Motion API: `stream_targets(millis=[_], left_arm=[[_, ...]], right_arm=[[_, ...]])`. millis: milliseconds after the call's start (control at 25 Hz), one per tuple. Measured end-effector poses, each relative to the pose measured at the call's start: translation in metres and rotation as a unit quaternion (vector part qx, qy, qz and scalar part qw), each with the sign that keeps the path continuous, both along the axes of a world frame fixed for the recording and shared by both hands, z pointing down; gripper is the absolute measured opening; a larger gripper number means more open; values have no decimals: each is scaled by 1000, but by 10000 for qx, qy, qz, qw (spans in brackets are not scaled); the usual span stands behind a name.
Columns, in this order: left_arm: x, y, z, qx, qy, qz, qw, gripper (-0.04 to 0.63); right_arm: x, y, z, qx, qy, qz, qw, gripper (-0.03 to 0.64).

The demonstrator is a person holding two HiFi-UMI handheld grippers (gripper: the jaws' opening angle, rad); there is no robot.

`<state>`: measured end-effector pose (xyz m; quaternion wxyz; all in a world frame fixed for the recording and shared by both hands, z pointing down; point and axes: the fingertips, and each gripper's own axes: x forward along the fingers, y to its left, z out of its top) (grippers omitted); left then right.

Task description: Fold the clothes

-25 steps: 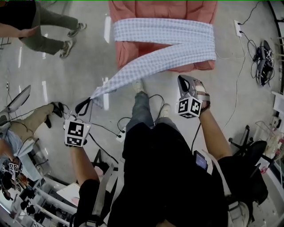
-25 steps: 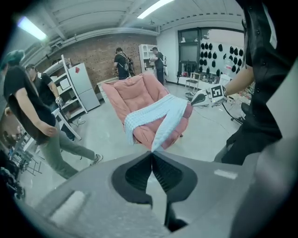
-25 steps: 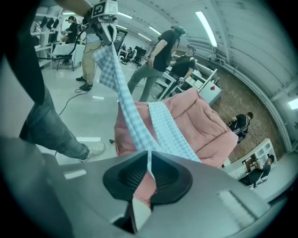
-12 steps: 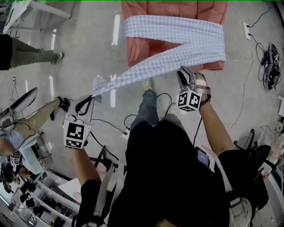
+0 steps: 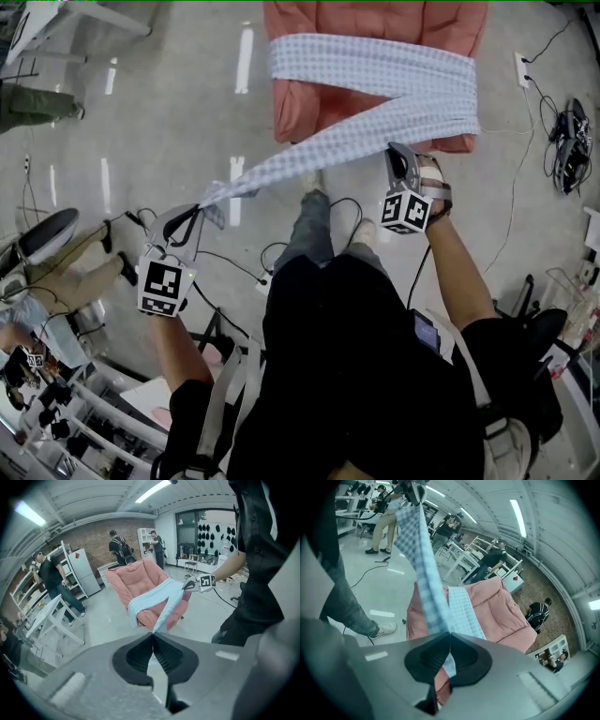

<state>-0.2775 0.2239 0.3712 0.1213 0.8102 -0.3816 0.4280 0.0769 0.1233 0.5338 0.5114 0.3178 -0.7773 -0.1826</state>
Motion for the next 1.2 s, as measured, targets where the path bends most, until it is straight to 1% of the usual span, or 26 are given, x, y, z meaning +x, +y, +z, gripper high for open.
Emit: stream_targets(millis=[40,200,320,480,600,760,920,1080,1200], left_arm=[[1,-1,1,-7,21,3,10000,9],[0,-6,9,-13,11,-18,10000,9],[-1,-17,19,0,25,-108,9999,9],[-6,-43,35,-68,8,-257,9996,9],[-14,-69,49,-154,2,-286,9995,11],[-30,-113,68,-319,-10,-178,9993,11],[-47,-148,74,-381,29,-75,9992,11],[-74,-173,84,-476,-12,0,9989,11],[-92,-191,97,-571,-110,98,9983,11]], right_arm=[[2,0,-2,-2,-18,29,10000,8],[11,0,-18,77,-131,200,9997,8],[20,2,-41,145,-257,386,9988,8],[33,-8,-70,286,-291,460,9981,8],[32,-24,-91,318,-340,596,9971,8],[22,-54,-94,295,-266,613,9973,8],[7,-81,-100,224,-275,715,9968,8],[-18,-99,-100,223,-305,727,9966,8],[-39,-112,-101,199,-326,730,9966,8]])
